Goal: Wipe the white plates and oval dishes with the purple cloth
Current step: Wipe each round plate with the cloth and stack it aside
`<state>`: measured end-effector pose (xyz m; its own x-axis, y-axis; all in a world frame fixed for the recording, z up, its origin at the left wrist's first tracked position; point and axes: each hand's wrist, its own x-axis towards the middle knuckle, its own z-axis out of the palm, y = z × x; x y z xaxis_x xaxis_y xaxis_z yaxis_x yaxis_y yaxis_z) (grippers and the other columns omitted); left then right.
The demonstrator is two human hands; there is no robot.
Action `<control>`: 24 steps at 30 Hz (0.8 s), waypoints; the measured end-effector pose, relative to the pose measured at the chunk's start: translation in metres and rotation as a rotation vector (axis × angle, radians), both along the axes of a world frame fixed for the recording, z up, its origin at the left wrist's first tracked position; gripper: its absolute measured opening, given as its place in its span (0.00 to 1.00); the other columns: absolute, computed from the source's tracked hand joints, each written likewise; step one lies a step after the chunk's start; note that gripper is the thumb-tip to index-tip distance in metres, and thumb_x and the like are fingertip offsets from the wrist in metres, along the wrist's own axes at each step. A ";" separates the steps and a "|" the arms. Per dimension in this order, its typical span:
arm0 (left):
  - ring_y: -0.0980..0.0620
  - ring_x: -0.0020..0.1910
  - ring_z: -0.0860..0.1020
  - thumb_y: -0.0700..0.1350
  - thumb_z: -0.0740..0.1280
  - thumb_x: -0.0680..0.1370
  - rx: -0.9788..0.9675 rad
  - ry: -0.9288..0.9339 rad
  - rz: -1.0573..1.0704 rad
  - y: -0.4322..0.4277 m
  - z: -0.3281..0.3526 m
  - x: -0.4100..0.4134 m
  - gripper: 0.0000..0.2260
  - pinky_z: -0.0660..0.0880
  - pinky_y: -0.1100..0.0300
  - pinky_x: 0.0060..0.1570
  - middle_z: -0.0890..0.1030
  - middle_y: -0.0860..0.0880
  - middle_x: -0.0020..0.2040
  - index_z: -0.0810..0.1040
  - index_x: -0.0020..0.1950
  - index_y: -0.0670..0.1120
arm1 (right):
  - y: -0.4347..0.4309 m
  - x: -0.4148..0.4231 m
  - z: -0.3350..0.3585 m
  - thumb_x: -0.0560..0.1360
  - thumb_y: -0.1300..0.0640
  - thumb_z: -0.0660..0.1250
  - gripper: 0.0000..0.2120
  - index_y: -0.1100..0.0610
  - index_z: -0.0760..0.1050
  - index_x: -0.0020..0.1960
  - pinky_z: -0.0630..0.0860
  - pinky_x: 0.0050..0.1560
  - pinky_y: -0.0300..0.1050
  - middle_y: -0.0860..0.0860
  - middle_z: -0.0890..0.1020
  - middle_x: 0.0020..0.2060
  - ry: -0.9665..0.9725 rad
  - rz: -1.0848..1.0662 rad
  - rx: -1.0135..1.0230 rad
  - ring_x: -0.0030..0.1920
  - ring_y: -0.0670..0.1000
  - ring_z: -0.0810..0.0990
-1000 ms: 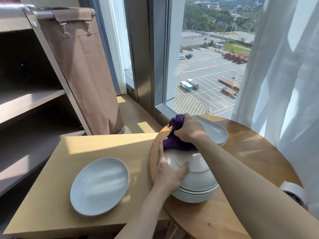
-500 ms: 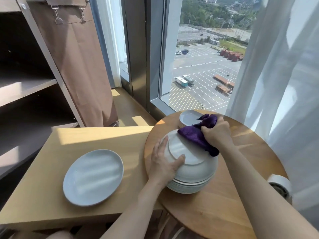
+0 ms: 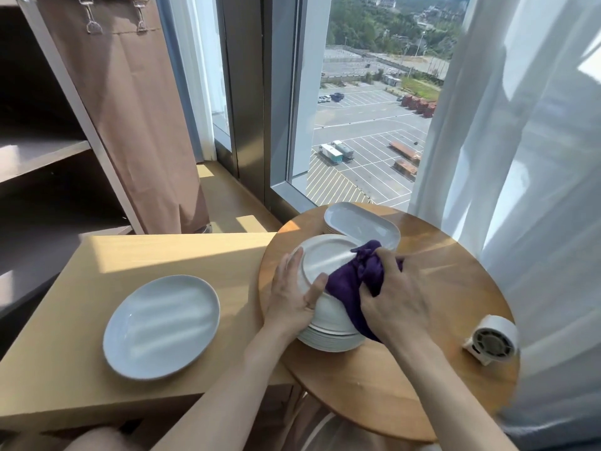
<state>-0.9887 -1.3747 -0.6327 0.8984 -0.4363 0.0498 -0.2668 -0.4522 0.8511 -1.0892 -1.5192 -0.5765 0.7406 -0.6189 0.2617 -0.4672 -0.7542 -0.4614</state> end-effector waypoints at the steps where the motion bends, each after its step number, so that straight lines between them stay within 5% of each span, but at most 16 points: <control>1: 0.52 0.80 0.56 0.74 0.54 0.75 0.004 -0.008 -0.003 0.000 -0.002 0.001 0.41 0.52 0.60 0.75 0.58 0.49 0.81 0.56 0.83 0.53 | 0.003 0.004 0.004 0.72 0.52 0.71 0.25 0.49 0.72 0.69 0.75 0.51 0.52 0.55 0.73 0.56 0.033 0.059 -0.091 0.54 0.61 0.76; 9: 0.52 0.79 0.60 0.70 0.46 0.79 -0.122 -0.051 -0.020 0.000 -0.006 0.005 0.34 0.59 0.48 0.77 0.65 0.52 0.78 0.62 0.81 0.55 | 0.013 0.065 0.020 0.75 0.47 0.69 0.24 0.48 0.69 0.69 0.73 0.53 0.51 0.52 0.72 0.56 0.151 0.386 -0.142 0.55 0.58 0.76; 17: 0.55 0.80 0.56 0.63 0.61 0.82 -0.118 -0.001 -0.005 0.000 -0.005 0.008 0.29 0.54 0.50 0.80 0.63 0.52 0.79 0.62 0.81 0.55 | -0.004 0.099 0.017 0.75 0.46 0.69 0.23 0.51 0.69 0.67 0.73 0.49 0.52 0.54 0.74 0.56 0.189 0.267 -0.233 0.54 0.60 0.76; 21: 0.57 0.81 0.51 0.70 0.57 0.76 -0.036 0.051 -0.025 0.003 -0.006 0.006 0.37 0.48 0.59 0.79 0.56 0.54 0.82 0.56 0.82 0.57 | -0.017 0.093 0.020 0.74 0.47 0.69 0.23 0.52 0.69 0.66 0.73 0.48 0.52 0.56 0.74 0.57 0.237 0.213 -0.272 0.55 0.62 0.76; 24: 0.55 0.81 0.52 0.66 0.58 0.81 -0.003 0.012 -0.020 0.003 -0.009 0.009 0.33 0.50 0.53 0.80 0.56 0.51 0.82 0.55 0.83 0.56 | -0.030 0.079 0.024 0.75 0.50 0.68 0.24 0.52 0.69 0.68 0.73 0.51 0.53 0.57 0.73 0.57 0.240 0.134 -0.204 0.57 0.62 0.76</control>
<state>-0.9801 -1.3721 -0.6418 0.8901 -0.4540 0.0403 -0.2654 -0.4444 0.8556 -1.0103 -1.5488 -0.5524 0.8675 -0.4645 0.1781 -0.4344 -0.8818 -0.1836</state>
